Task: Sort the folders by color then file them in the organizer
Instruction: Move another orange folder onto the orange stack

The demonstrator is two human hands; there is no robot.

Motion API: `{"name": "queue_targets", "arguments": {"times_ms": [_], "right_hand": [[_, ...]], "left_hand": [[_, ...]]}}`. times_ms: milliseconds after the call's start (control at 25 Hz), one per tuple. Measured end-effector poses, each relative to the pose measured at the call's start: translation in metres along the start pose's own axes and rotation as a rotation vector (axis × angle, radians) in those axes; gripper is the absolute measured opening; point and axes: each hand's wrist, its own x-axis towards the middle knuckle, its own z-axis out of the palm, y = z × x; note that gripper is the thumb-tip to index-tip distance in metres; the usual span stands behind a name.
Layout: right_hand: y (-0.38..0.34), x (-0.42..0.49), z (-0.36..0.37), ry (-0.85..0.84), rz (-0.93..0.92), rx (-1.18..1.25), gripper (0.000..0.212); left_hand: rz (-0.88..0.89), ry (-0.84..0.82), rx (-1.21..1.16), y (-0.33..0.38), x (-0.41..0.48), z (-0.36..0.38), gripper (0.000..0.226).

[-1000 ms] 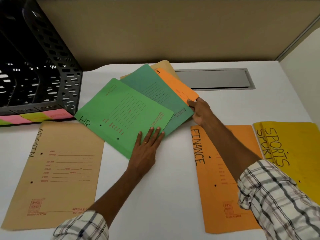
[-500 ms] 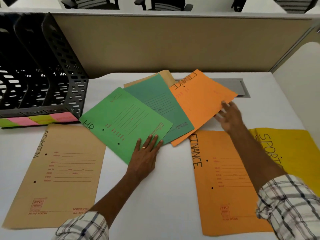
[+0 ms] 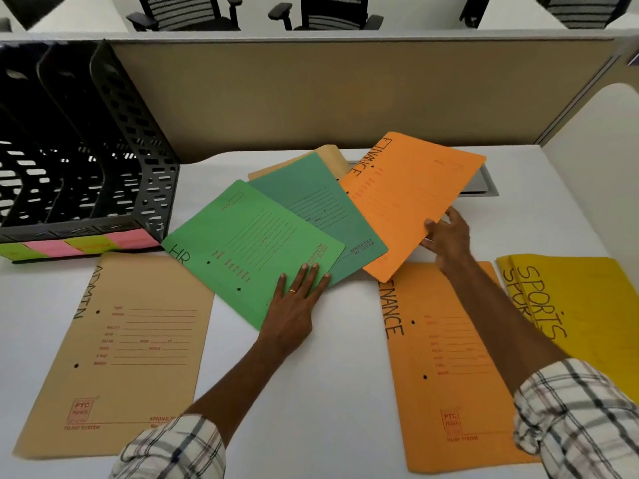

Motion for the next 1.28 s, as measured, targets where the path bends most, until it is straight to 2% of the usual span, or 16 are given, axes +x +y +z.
{"name": "queue_targets", "arguments": {"times_ms": [200,400,720,960,1040,1160,1280], "right_hand": [[-0.014,0.002,-0.075,-0.01,0.075,-0.032,0.058],[-0.011,-0.03,-0.148,-0.053,0.186,-0.058,0.057],[0.019,-0.097,-0.219,-0.148,0.27,-0.313,0.053],[0.061,-0.123,-0.23,-0.147,0.166,-0.434,0.051],[0.072,-0.123,-0.226,-0.109,0.043,-0.626,0.055],[0.084,-0.126,-0.217,-0.007,-0.111,-0.985,0.072],[0.104,-0.139,-0.209,-0.065,-0.212,-1.176,0.073]], "left_hand": [[-0.03,-0.018,0.014,0.004,0.0,0.004,0.089],[-0.059,-0.024,0.007,0.013,-0.002,0.004,0.063],[-0.022,-0.05,-0.027,0.062,-0.026,0.009,0.071],[0.114,-0.138,-0.165,0.12,-0.072,0.033,0.081],[0.133,-0.164,-0.2,0.135,-0.085,0.039,0.087],[0.132,-0.16,-0.213,0.151,-0.098,0.041,0.087],[0.104,-0.165,-0.281,0.165,-0.108,0.041,0.091]]}}
